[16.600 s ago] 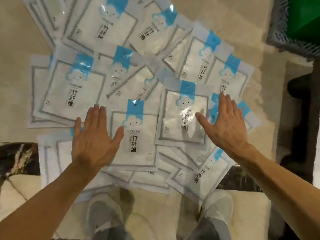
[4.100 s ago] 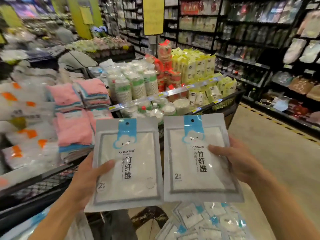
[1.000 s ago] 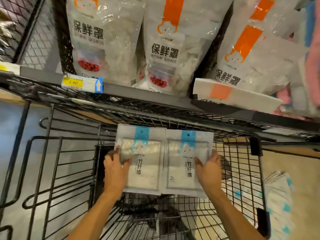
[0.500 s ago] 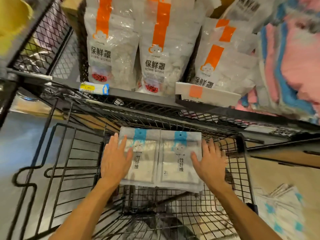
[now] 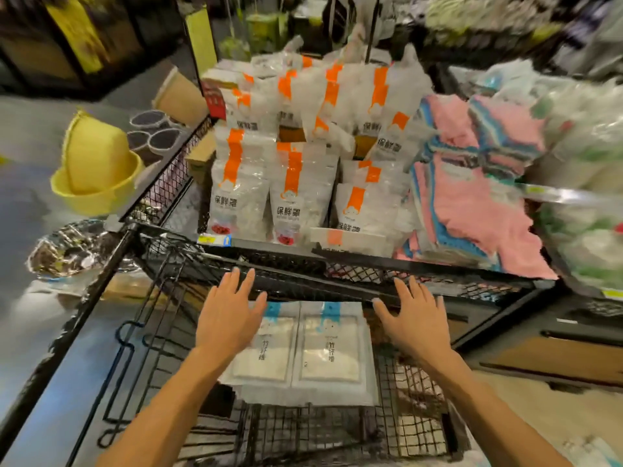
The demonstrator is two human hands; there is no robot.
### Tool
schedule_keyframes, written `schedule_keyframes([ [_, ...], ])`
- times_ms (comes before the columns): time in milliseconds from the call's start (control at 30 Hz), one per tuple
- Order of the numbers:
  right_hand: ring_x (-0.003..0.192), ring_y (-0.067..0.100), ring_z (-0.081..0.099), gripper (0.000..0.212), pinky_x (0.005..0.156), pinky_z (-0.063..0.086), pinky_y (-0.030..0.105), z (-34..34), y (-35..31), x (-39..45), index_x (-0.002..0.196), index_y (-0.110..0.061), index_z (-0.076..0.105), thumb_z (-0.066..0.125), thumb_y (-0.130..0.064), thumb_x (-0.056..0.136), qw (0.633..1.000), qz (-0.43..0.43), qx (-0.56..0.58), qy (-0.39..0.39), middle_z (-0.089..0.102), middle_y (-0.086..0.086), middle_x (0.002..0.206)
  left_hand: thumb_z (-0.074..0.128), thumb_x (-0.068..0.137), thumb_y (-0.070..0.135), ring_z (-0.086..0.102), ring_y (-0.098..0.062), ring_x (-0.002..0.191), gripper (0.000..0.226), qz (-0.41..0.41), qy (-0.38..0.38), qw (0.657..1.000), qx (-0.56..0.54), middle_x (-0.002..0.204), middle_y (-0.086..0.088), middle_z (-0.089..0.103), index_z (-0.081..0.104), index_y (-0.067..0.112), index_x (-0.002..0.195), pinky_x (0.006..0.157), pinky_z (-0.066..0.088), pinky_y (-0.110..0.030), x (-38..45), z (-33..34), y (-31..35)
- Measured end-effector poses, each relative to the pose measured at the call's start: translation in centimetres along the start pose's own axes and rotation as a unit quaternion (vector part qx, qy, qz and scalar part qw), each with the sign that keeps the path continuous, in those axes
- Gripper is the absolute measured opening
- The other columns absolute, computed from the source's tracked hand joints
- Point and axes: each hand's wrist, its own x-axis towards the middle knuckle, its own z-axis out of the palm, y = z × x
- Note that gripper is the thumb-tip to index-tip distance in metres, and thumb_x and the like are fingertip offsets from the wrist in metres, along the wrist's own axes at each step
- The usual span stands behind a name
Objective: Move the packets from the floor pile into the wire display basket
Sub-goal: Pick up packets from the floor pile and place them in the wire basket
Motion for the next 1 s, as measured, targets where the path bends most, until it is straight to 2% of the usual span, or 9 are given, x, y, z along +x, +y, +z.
schedule_keyframes([
  [167,0.159,0.025,0.01,0.082,0.129,0.009,0.05,-3.9,0.0,-3.5,0.164,-0.03,0.019,0.025,-0.077,0.097,0.999,0.012,0.013,0.047,0.012,0.004,0.173,0.032,0.105,0.056,0.017,-0.023,0.156,0.066,0.044,0.02,0.999,-0.025,0.17,-0.004,0.015,0.019,0.025,0.163,0.126,0.02,-0.043,-1.6,-4.2,1.0],
  [300,0.158,0.025,0.014,0.082,0.128,0.012,0.05,-5.4,-0.3,-7.4,0.163,-0.031,0.024,0.026,-0.078,0.096,0.995,0.033,0.028,0.084,0.018,0.005,0.172,0.022,0.102,0.064,0.02,-0.027,0.155,0.074,0.109,0.019,0.994,-0.002,0.168,-0.01,0.022,0.026,0.02,0.161,0.124,0.025,-0.045,-1.9,-6.0,1.4],
  [467,0.154,0.026,0.026,0.078,0.125,0.02,0.053,-6.5,0.6,-14.0,0.158,-0.027,0.035,0.034,-0.074,0.097,0.986,0.089,0.04,0.136,0.032,0.005,0.166,0.034,0.105,0.057,0.022,-0.027,0.155,0.066,0.192,0.01,0.981,-0.034,0.169,-0.006,0.018,0.024,0.024,0.162,0.125,0.022,-0.044,-3.8,-6.9,4.5],
  [600,0.156,0.024,0.021,0.078,0.127,0.015,0.049,-6.1,3.4,-20.9,0.16,-0.029,0.031,0.036,-0.074,0.097,0.97,0.175,0.072,0.155,0.027,0.003,0.169,0.03,0.105,0.057,0.017,-0.022,0.156,0.066,0.269,-0.031,0.961,-0.05,0.17,-0.002,0.016,0.019,0.027,0.163,0.127,0.015,-0.041,-5.8,-5.2,7.9],
  [667,0.156,0.022,0.022,0.079,0.127,0.017,0.045,-5.6,5.5,-24.7,0.16,-0.029,0.031,0.035,-0.075,0.096,0.959,0.224,0.072,0.159,0.026,0.001,0.169,0.03,0.105,0.057,0.015,-0.021,0.157,0.066,0.307,-0.059,0.948,-0.06,0.17,-0.002,0.016,0.018,0.028,0.163,0.127,0.013,-0.041,-7.2,-4.1,10.1],
  [767,0.15,0.025,0.034,0.084,0.122,0.027,0.044,-5.0,8.7,-30.5,0.157,-0.022,0.039,0.03,-0.077,0.093,0.94,0.281,0.071,0.182,0.039,0.004,0.163,0.029,0.105,0.056,0.015,-0.021,0.157,0.066,0.366,-0.089,0.924,-0.065,0.17,-0.003,0.017,0.018,0.026,0.163,0.127,0.016,-0.043,-10.0,-2.5,13.1],
  [867,0.145,0.025,0.041,0.071,0.118,0.03,0.044,-4.2,11.2,-35.7,0.153,-0.021,0.045,0.046,-0.066,0.098,0.914,0.332,0.087,0.216,0.048,0.003,0.156,0.028,0.105,0.056,0.014,-0.02,0.157,0.065,0.418,-0.102,0.901,-0.058,0.17,-0.002,0.018,0.02,0.026,0.163,0.127,0.014,-0.043,-12.4,-1.8,16.5],
  [1000,0.153,0.024,0.029,0.074,0.124,0.023,0.044,-3.0,14.4,-41.1,0.159,-0.025,0.035,0.041,-0.067,0.099,0.884,0.407,0.105,0.205,0.034,0.002,0.166,0.03,0.106,0.055,0.014,-0.019,0.157,0.064,0.478,-0.108,0.87,-0.052,0.17,-0.001,0.018,0.021,0.026,0.163,0.127,0.013,-0.042,-15.6,-1.2,21.9],
])
